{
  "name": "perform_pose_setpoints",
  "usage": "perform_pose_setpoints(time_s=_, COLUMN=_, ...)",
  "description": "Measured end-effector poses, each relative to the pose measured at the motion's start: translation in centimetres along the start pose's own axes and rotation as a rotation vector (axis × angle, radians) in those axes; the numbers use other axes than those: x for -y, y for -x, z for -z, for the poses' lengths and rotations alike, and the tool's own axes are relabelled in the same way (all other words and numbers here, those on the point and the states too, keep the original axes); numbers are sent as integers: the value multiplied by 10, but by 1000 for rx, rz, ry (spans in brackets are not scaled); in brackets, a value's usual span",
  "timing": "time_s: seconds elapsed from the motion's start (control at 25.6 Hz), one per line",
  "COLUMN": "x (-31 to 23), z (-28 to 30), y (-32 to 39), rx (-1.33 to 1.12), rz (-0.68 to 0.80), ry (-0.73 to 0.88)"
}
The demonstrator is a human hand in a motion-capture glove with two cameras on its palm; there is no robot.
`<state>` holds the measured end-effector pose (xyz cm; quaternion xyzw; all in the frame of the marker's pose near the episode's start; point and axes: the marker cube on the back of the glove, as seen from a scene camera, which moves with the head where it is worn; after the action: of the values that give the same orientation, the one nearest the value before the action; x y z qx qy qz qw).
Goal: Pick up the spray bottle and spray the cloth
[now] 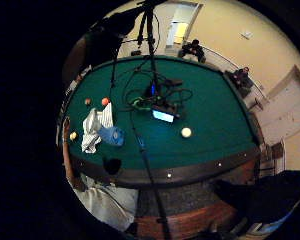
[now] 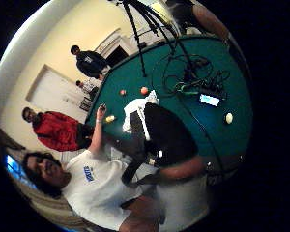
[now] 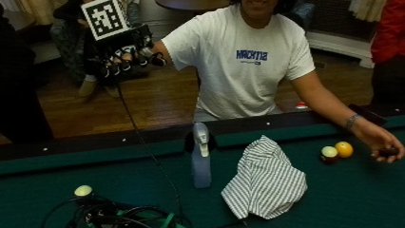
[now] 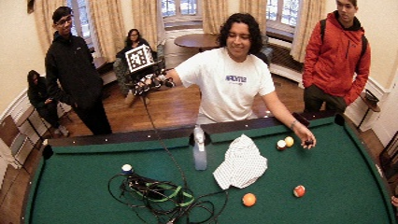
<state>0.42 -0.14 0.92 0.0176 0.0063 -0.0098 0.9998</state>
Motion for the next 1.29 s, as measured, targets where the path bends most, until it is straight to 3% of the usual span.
perform_pose_setpoints(time_s=0.23, x=-19, z=-28, y=-12, rx=-3, rz=3, ry=74)
perform_pose_setpoints(time_s=0.43, x=-45, z=-66, y=-38, rx=29, rz=121, ry=90)
perform_pose_setpoints(time_s=0.59, x=-66, z=-86, y=-45, rx=46, rz=5, ry=160)
perform_pose_setpoints(time_s=0.86, x=-90, z=-115, y=-54, rx=118, rz=-36, ry=183)
perform_pose_setpoints(time_s=1.29, x=-109, z=-167, y=-45, rx=530, rz=-112, ry=192)
